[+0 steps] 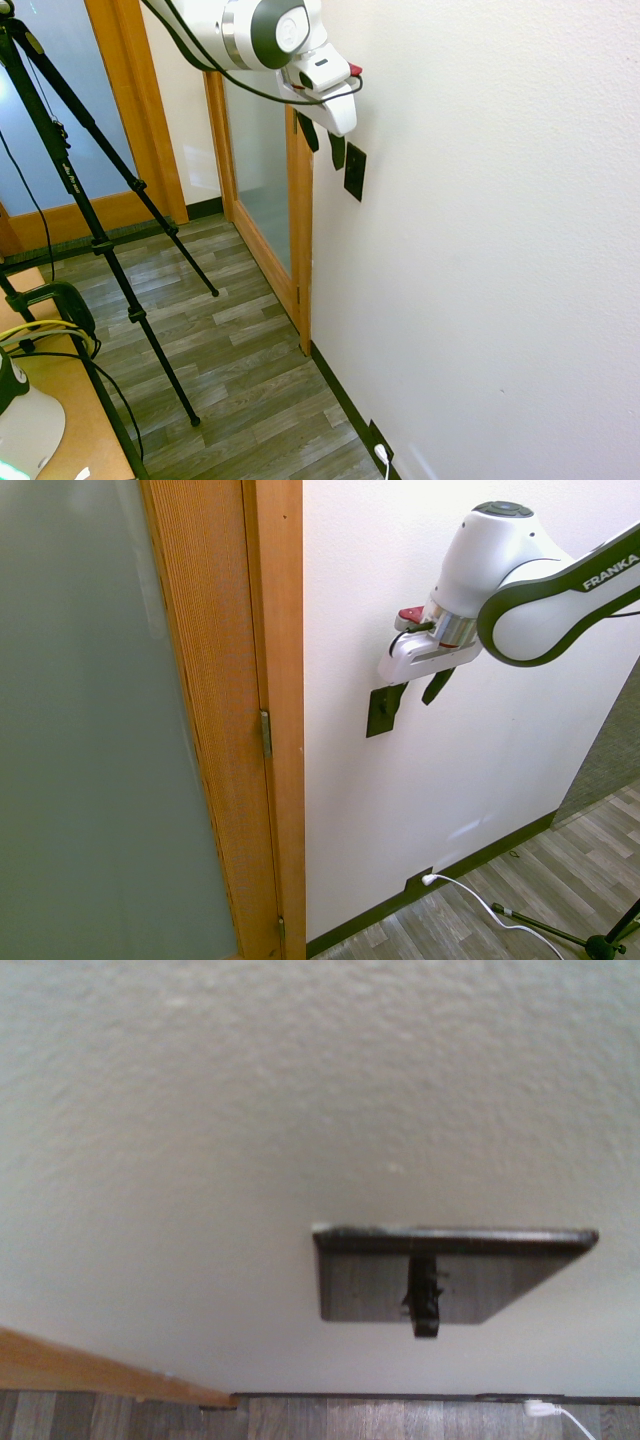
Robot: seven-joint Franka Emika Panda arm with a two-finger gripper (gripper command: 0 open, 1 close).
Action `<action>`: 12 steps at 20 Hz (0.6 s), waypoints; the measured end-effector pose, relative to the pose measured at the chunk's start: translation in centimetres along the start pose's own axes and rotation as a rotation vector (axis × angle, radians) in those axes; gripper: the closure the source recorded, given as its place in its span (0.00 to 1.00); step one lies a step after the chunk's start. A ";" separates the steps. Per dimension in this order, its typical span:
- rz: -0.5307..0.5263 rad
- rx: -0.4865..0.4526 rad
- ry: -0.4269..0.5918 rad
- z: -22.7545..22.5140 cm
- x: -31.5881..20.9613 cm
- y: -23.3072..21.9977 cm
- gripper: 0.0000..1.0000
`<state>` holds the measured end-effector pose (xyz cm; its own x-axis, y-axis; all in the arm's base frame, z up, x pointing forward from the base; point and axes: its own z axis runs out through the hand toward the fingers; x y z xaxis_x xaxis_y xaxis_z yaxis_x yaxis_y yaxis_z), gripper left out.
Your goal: Turn off the light
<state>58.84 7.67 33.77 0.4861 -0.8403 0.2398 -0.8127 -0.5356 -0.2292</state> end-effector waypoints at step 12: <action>0.083 -0.023 0.045 3.1 0.1 -2.4 1.00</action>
<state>61.83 8.60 31.46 0.4022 -0.8769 0.2633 -0.8571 -0.4617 -0.2284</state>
